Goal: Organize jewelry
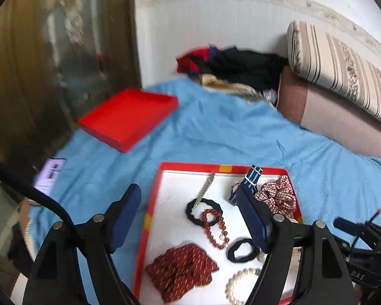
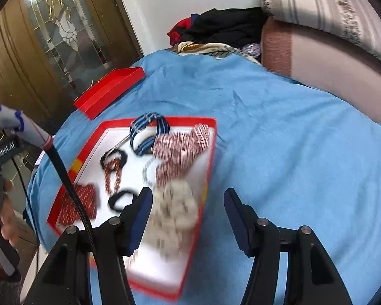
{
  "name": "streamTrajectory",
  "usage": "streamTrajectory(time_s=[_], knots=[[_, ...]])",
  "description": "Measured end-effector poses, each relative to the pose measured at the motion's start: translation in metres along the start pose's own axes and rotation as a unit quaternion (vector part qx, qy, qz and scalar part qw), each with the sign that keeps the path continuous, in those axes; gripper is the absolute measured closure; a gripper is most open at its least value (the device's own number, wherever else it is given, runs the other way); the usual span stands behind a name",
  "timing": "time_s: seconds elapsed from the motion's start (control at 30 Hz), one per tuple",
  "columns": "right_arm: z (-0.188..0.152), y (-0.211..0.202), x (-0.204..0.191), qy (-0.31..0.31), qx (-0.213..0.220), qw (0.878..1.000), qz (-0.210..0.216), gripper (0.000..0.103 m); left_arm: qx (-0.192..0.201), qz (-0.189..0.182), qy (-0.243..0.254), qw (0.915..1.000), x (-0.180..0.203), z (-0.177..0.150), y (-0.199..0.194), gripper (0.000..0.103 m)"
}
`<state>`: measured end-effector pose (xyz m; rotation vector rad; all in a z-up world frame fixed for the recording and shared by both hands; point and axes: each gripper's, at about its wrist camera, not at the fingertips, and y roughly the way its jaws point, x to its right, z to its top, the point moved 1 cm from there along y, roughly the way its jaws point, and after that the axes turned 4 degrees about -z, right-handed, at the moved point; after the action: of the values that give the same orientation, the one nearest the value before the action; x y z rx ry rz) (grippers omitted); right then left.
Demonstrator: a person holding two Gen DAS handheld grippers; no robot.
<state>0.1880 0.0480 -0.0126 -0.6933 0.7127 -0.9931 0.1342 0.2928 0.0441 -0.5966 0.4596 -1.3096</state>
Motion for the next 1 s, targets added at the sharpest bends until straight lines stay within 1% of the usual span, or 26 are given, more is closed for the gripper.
streamTrajectory(time_s=[0.03, 0.1, 0.13, 0.2, 0.33, 0.43, 0.5, 0.63, 0.7, 0.77, 0.87, 1.0], knots=[[-0.008, -0.008, 0.000, 0.001, 0.002, 1.000, -0.001, 0.039, 0.013, 0.014, 0.002, 0.9998, 0.001, -0.004, -0.012, 0.024], [-0.022, -0.021, -0.002, 0.001, 0.006, 1.000, -0.003, 0.039, 0.039, 0.040, 0.002, 0.9984, 0.002, -0.011, -0.032, 0.009], [-0.027, -0.026, -0.003, 0.000, 0.007, 1.000, -0.004, 0.039, 0.050, 0.045, 0.001, 0.9977, 0.002, -0.015, -0.043, 0.007], [-0.040, -0.039, -0.008, -0.005, 0.011, 1.000, -0.009, 0.039, 0.062, 0.055, -0.006, 0.9966, 0.001, -0.024, -0.061, 0.006], [-0.059, -0.060, -0.020, -0.014, 0.019, 1.000, -0.015, 0.039, 0.063, 0.043, -0.023, 0.9968, 0.005, -0.043, -0.089, 0.005], [-0.070, -0.072, -0.028, -0.022, 0.024, 0.999, -0.015, 0.039, 0.064, 0.042, -0.024, 0.9968, 0.012, -0.055, -0.105, 0.005], [-0.076, -0.080, -0.036, -0.028, 0.032, 0.999, -0.018, 0.039, 0.070, 0.055, -0.025, 0.9957, 0.014, -0.063, -0.117, 0.005], [-0.087, -0.091, -0.048, -0.041, 0.040, 0.998, -0.021, 0.036, 0.089, 0.077, -0.052, 0.9917, 0.010, -0.079, -0.146, 0.005], [-0.092, -0.094, -0.053, -0.043, 0.042, 0.998, -0.022, 0.036, 0.102, 0.099, -0.064, 0.9878, 0.007, -0.085, -0.160, 0.004], [-0.097, -0.097, -0.057, -0.046, 0.042, 0.998, -0.022, 0.036, 0.113, 0.114, -0.067, 0.9848, 0.005, -0.090, -0.172, 0.000], [-0.102, -0.099, -0.063, -0.048, 0.045, 0.997, -0.027, 0.035, 0.118, 0.105, -0.068, 0.9851, 0.002, -0.097, -0.182, 0.000], [-0.109, -0.098, -0.072, -0.056, 0.044, 0.997, -0.035, 0.034, 0.099, 0.087, -0.065, 0.9892, 0.002, -0.106, -0.180, 0.000]])
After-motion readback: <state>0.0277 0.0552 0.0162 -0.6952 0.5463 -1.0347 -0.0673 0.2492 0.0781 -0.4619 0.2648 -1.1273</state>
